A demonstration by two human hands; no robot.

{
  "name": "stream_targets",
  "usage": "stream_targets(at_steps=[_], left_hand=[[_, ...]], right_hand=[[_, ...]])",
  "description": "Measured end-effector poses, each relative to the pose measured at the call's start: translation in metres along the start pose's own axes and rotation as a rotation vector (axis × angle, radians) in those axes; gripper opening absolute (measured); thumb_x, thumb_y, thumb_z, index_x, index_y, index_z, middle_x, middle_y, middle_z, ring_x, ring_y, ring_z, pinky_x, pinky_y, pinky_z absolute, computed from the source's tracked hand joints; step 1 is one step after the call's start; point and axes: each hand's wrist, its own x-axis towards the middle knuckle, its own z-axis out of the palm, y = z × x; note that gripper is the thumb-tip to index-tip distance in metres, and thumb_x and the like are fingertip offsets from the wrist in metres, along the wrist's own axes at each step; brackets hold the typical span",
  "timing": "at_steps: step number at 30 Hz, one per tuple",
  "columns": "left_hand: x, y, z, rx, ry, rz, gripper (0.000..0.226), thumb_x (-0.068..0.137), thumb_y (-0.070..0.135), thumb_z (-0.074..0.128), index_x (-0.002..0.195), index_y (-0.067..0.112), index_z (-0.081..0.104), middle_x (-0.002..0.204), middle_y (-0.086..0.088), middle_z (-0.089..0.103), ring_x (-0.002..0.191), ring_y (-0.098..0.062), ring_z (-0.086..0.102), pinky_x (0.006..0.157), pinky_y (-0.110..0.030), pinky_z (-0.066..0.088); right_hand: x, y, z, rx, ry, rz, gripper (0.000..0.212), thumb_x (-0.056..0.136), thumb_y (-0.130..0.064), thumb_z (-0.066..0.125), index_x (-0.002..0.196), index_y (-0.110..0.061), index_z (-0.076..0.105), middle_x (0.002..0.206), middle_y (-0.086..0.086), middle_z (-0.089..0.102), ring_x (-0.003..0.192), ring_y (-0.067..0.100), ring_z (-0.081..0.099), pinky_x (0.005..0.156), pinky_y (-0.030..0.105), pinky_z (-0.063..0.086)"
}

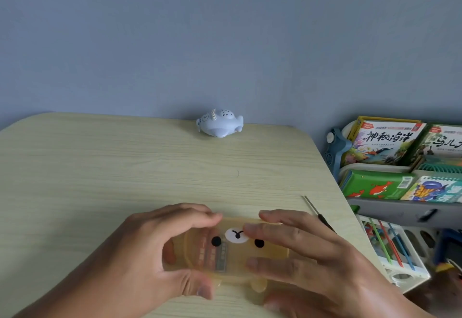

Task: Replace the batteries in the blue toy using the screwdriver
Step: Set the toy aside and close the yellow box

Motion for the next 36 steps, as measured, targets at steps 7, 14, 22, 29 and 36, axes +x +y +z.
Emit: stream_targets(at_steps=[7,14,22,29,36], left_hand=[[0.002,0.002,0.005,0.178,-0.022,0.038,0.076,0.067,0.050,0.080,0.135,0.049,0.046,0.140,0.037,0.042,0.127,0.014,0.046,0.098,-0.006,0.036],[0.007,0.006,-0.003,0.005,0.108,-0.064,0.053,0.068,0.055,0.078,0.115,0.054,0.055,0.105,0.032,0.066,0.094,0.005,0.066,0.081,-0.016,0.049],[0.011,0.015,-0.002,-0.084,0.081,-0.027,0.067,0.062,0.069,0.077,0.123,0.050,0.058,0.114,0.034,0.065,0.104,0.011,0.064,0.083,-0.003,0.045],[0.011,0.021,0.000,0.111,0.151,0.032,0.053,0.067,0.063,0.072,0.115,0.042,0.065,0.103,0.033,0.066,0.090,0.017,0.062,0.074,-0.001,0.044],[0.013,0.018,0.004,0.107,0.102,0.050,0.049,0.068,0.054,0.078,0.113,0.038,0.066,0.099,0.028,0.068,0.088,0.011,0.064,0.070,-0.009,0.048]], right_hand=[[0.012,-0.003,-0.003,0.092,0.072,0.128,0.033,0.095,-0.030,0.067,0.127,-0.023,0.067,0.140,-0.012,0.058,0.128,0.012,0.057,0.099,0.030,0.051],[0.030,-0.009,-0.017,0.167,0.048,0.326,0.070,0.073,-0.062,0.077,0.136,-0.042,0.053,0.130,-0.030,0.059,0.123,-0.009,0.054,0.099,0.005,0.038],[0.037,-0.007,-0.013,0.133,0.112,0.367,0.052,0.072,-0.050,0.081,0.120,-0.039,0.062,0.108,-0.027,0.067,0.098,-0.004,0.066,0.080,0.008,0.048],[0.040,-0.012,-0.008,0.068,0.060,0.406,0.052,0.070,-0.061,0.073,0.118,-0.043,0.063,0.105,-0.030,0.066,0.094,-0.011,0.064,0.077,0.009,0.048],[0.037,-0.016,0.002,0.050,0.089,0.441,0.047,0.069,-0.050,0.081,0.113,-0.038,0.068,0.100,-0.027,0.069,0.086,-0.009,0.064,0.070,0.006,0.047]])
